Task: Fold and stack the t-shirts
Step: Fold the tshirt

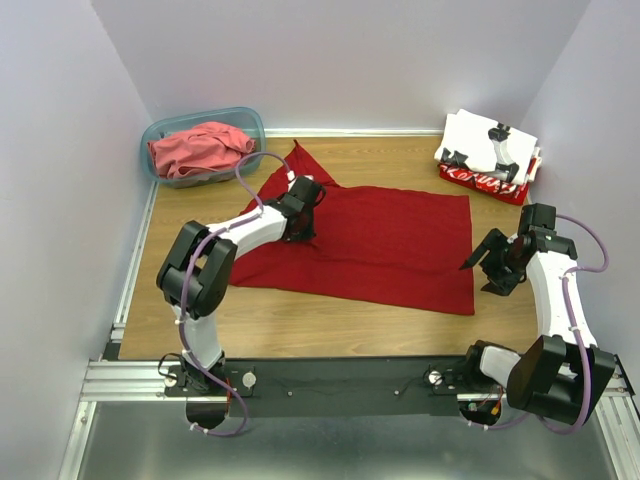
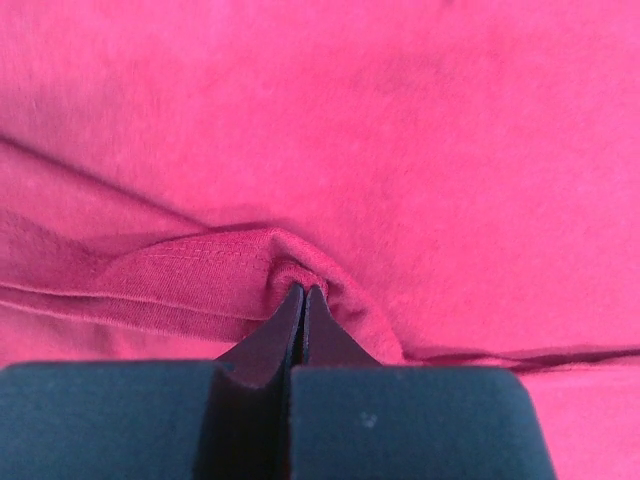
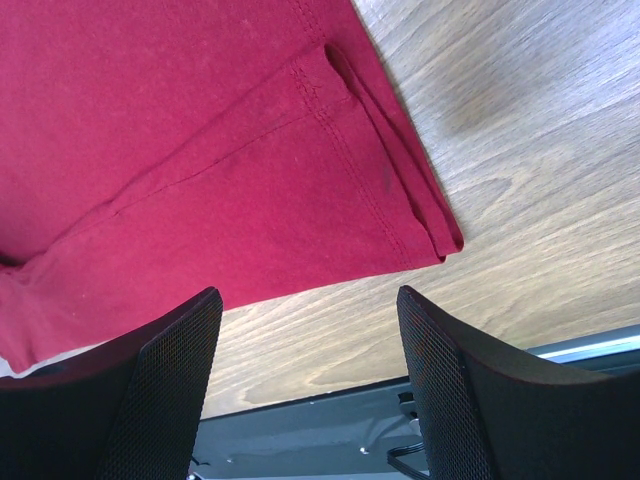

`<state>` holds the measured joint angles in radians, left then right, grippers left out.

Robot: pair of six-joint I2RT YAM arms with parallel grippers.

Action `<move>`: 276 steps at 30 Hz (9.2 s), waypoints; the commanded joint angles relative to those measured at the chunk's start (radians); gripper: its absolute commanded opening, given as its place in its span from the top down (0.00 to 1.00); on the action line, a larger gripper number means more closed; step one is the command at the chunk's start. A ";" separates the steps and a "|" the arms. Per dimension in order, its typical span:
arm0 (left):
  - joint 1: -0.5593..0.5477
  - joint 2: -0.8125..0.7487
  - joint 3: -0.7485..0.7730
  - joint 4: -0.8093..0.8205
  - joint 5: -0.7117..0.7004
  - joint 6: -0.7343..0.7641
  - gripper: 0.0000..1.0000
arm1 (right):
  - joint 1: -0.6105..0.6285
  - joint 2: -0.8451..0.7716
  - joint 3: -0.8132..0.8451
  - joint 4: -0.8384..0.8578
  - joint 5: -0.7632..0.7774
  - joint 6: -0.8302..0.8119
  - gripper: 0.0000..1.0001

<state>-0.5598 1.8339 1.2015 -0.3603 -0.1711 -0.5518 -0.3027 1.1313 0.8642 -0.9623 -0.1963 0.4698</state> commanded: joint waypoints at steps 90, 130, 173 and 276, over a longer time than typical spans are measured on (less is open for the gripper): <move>-0.121 -0.384 -0.634 0.216 -0.007 -0.316 0.12 | 0.386 0.210 -0.180 0.077 0.267 0.296 0.12; -0.126 -0.217 -0.557 0.713 0.061 0.076 0.06 | 0.583 0.397 -0.053 0.326 0.452 0.309 0.05; 0.069 -0.079 0.064 0.227 0.150 0.185 0.09 | 0.283 0.579 0.401 0.289 0.529 0.013 0.16; 0.311 0.470 0.804 -0.013 0.237 0.096 1.00 | 0.100 0.854 0.426 0.528 0.308 -0.049 0.99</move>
<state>-0.2729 2.4134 2.0247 -0.4049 0.0036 -0.4034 -0.1967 1.9457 1.2896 -0.4099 0.0971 0.4267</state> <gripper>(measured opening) 0.008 0.079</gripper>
